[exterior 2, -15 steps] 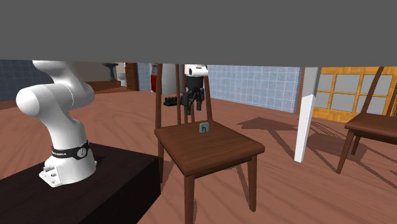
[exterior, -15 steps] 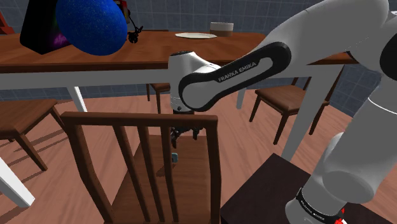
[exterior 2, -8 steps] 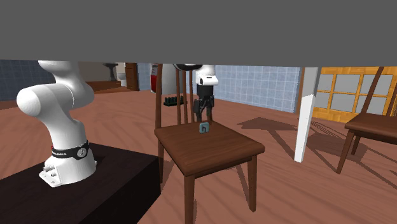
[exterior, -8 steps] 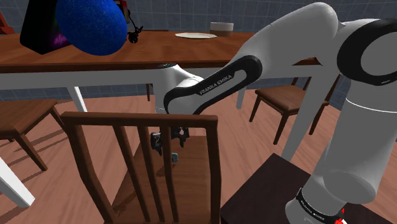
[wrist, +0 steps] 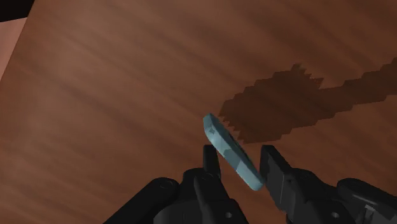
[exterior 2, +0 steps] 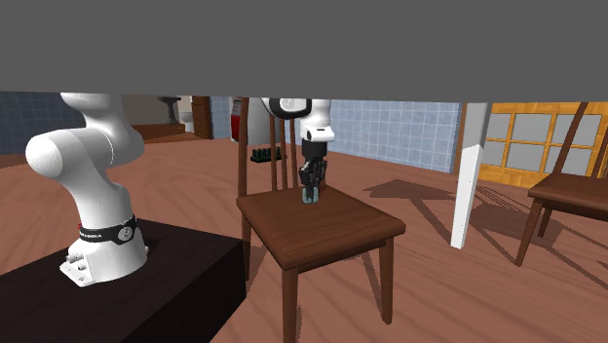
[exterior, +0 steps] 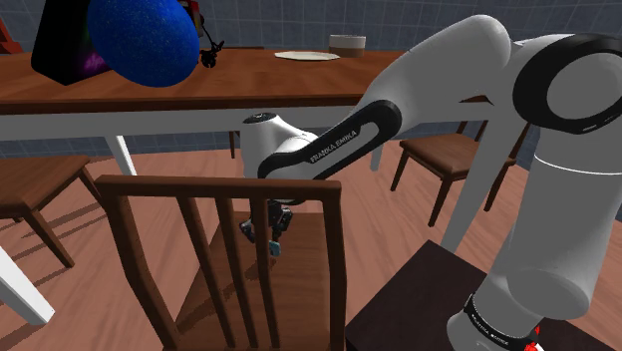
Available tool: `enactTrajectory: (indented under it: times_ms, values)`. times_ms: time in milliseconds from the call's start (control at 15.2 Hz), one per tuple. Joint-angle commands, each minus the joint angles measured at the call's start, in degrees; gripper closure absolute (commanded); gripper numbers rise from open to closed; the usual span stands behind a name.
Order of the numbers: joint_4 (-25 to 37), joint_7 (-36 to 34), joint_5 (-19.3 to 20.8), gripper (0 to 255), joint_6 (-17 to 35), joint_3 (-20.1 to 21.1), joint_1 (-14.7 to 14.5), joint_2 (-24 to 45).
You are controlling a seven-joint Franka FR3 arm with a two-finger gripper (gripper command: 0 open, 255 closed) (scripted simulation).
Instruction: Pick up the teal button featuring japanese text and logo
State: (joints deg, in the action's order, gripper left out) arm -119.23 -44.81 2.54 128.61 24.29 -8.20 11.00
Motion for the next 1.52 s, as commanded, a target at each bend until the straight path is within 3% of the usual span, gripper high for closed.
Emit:
enactTrajectory:
  times_ms: [0,462,1452]
  values:
    - [0.01,-0.02,0.04,255,0.06,-0.01,-0.01,0.06]
    - [-0.13,0.02,0.0,255,0.14,-0.01,0.01,-0.01]
    - [5.39,1.66,-2.86,255,-10.54,0.47,0.68,-5.66]
